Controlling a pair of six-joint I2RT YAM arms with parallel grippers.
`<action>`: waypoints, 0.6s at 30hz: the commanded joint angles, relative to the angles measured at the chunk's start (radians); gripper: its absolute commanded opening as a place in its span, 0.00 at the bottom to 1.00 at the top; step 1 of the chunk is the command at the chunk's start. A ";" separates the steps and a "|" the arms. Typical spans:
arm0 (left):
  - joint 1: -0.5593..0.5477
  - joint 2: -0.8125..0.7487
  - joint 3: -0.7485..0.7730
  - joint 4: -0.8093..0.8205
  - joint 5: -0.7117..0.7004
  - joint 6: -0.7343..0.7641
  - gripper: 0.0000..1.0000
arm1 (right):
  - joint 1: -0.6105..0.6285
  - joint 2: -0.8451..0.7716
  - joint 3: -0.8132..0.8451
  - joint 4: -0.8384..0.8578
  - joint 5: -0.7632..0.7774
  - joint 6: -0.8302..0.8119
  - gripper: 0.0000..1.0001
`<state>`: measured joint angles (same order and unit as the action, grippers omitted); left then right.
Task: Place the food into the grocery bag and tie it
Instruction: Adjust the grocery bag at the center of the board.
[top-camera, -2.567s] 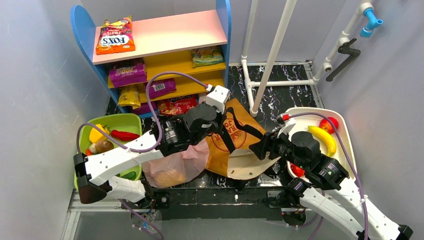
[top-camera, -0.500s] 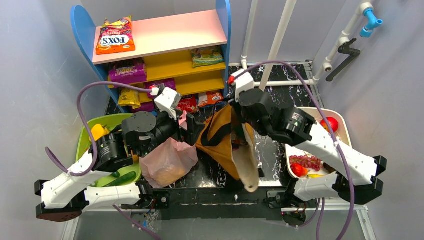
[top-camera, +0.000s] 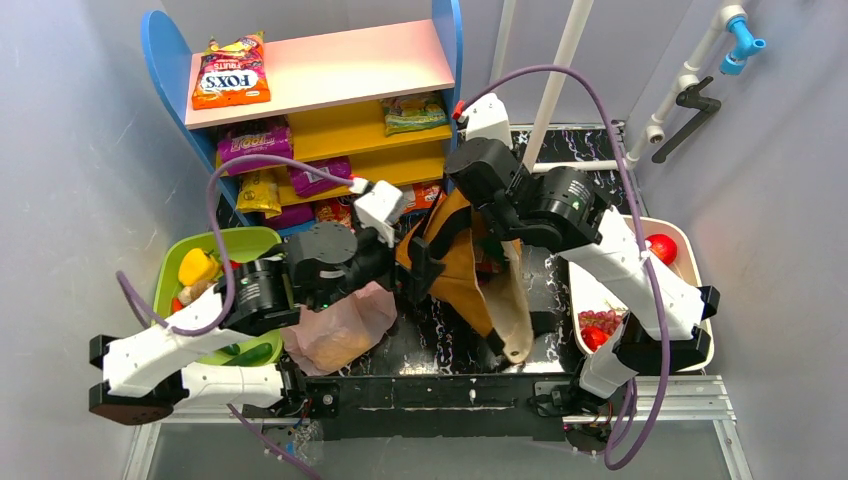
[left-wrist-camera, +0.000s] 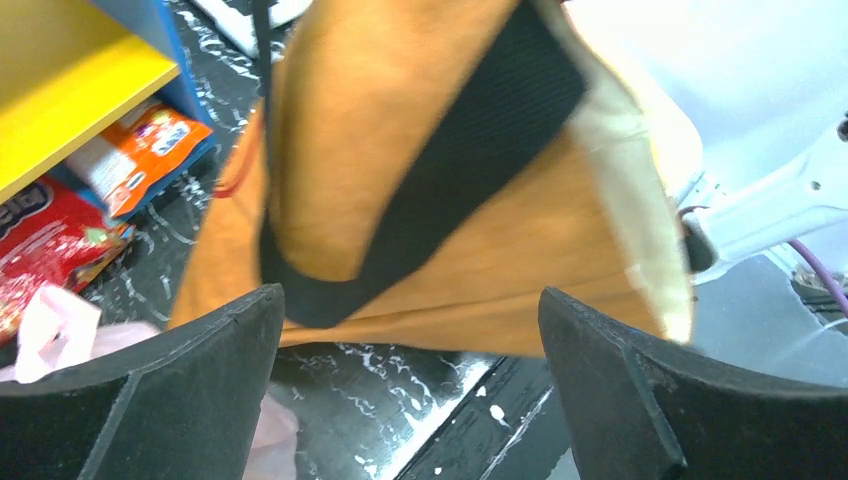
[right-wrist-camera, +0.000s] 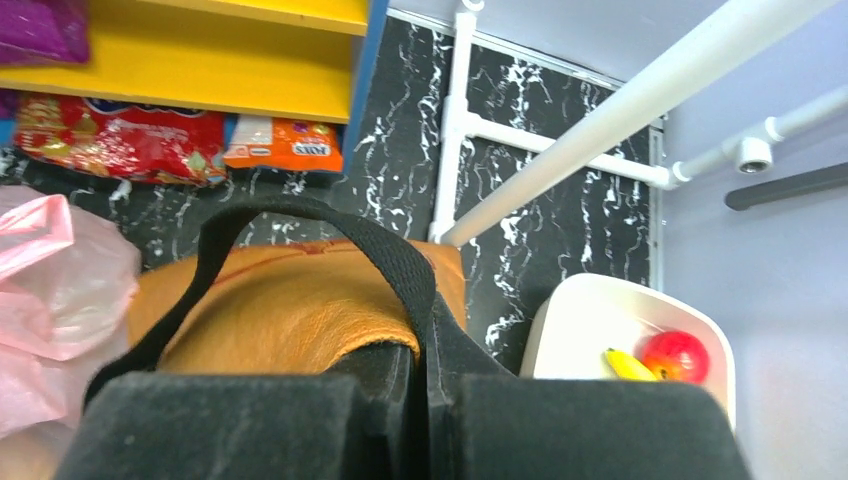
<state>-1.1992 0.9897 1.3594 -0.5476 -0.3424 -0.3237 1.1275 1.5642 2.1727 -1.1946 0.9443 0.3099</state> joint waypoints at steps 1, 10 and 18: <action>-0.098 0.080 0.062 0.067 -0.121 0.045 0.98 | -0.012 -0.018 0.058 0.038 0.183 -0.008 0.01; -0.132 0.067 -0.053 0.208 -0.240 0.072 0.98 | -0.076 0.020 0.110 -0.109 0.087 0.023 0.01; -0.117 0.101 -0.297 0.489 -0.494 0.281 0.46 | -0.084 0.030 0.125 -0.172 -0.066 0.067 0.01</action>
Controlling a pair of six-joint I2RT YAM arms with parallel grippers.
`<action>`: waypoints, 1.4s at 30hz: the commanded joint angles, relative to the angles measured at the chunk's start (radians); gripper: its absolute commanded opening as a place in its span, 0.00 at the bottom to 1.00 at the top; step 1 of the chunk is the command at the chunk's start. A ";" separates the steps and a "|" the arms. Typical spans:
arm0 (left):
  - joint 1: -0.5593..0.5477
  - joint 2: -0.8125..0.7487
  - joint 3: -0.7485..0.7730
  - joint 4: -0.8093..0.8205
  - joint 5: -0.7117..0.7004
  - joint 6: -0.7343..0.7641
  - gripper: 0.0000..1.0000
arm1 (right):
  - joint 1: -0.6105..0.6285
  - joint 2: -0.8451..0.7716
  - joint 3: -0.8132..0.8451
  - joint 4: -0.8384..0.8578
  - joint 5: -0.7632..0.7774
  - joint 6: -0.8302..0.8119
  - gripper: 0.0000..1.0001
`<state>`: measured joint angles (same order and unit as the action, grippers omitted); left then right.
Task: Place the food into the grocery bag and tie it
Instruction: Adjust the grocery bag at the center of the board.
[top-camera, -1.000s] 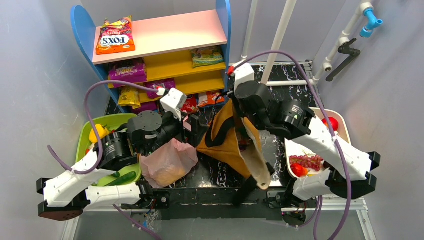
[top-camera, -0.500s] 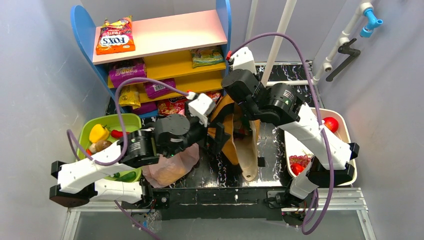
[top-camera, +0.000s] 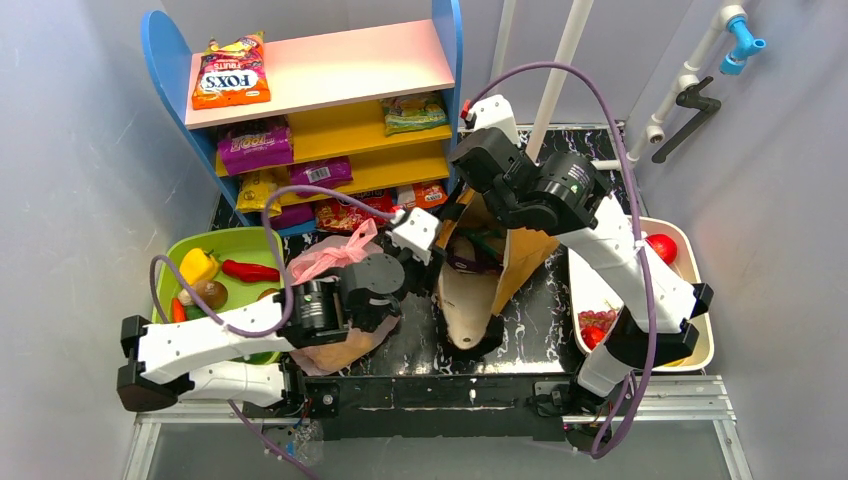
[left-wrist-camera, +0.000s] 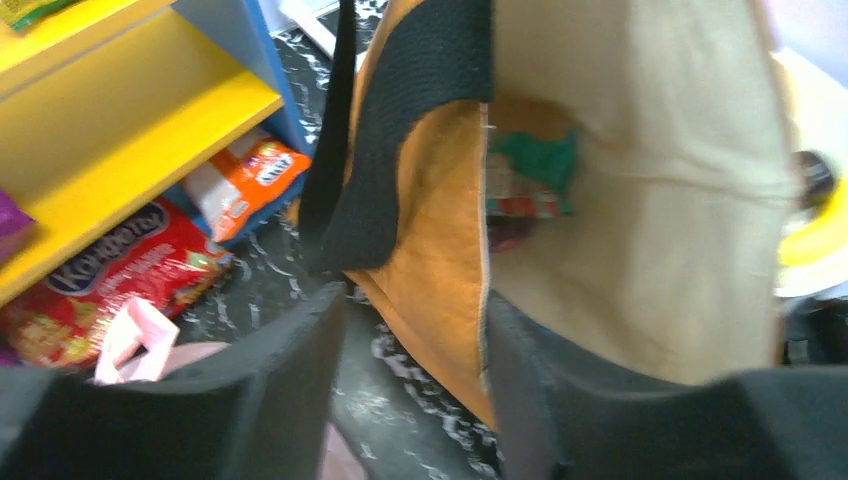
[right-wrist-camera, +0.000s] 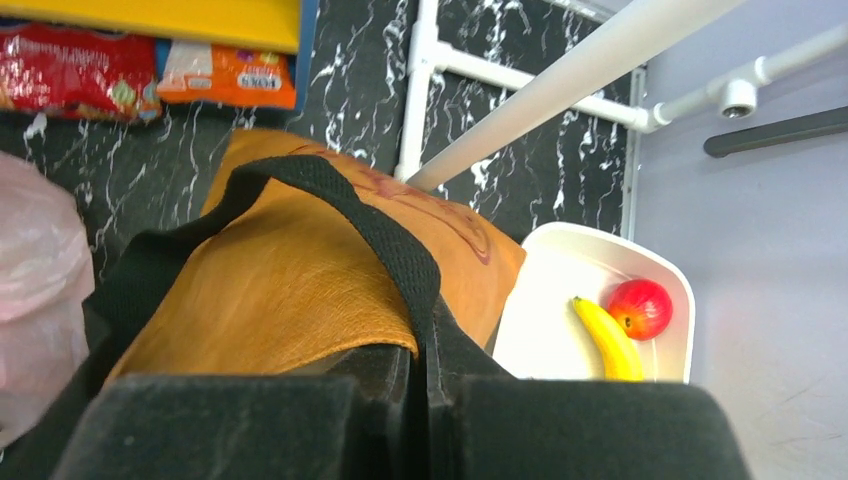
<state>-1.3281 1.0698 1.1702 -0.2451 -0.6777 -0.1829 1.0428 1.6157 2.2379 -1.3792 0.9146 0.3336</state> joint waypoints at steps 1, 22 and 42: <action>0.027 0.024 -0.129 0.216 -0.144 0.137 0.37 | 0.001 -0.022 0.059 0.003 -0.049 0.051 0.01; 0.439 0.064 0.076 0.074 0.310 0.246 0.00 | -0.157 -0.303 -0.437 0.260 -0.758 0.185 0.01; 0.552 0.212 0.481 -0.257 0.403 0.340 0.00 | -0.188 -0.237 -0.342 0.326 -0.845 0.459 0.01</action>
<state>-0.8017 1.2495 1.6527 -0.5140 -0.3309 0.1459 0.8639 1.4052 1.9316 -1.1107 0.0166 0.7052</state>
